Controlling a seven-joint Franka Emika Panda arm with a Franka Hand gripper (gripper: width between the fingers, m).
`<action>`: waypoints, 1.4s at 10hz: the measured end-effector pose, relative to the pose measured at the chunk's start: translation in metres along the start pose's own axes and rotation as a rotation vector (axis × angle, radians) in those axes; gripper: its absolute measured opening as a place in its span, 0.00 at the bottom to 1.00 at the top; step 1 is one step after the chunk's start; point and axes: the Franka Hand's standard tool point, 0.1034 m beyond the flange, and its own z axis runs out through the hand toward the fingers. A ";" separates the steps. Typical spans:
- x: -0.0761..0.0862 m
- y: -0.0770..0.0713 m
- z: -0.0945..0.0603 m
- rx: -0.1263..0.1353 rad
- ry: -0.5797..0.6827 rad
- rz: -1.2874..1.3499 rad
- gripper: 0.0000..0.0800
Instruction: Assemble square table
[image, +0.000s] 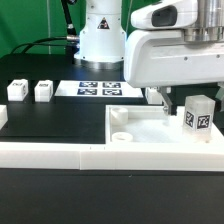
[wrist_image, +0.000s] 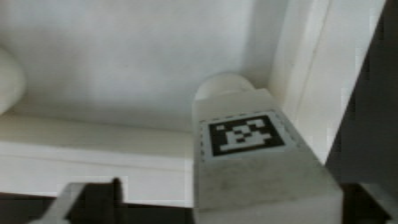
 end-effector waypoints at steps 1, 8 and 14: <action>0.000 0.000 0.000 0.001 0.000 0.011 0.47; 0.000 -0.007 -0.001 0.000 -0.016 0.694 0.36; -0.002 -0.008 0.001 0.002 -0.041 1.413 0.36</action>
Offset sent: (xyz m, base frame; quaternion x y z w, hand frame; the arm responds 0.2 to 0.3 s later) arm 0.0000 0.0000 0.0000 0.0000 0.0000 0.1938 0.9810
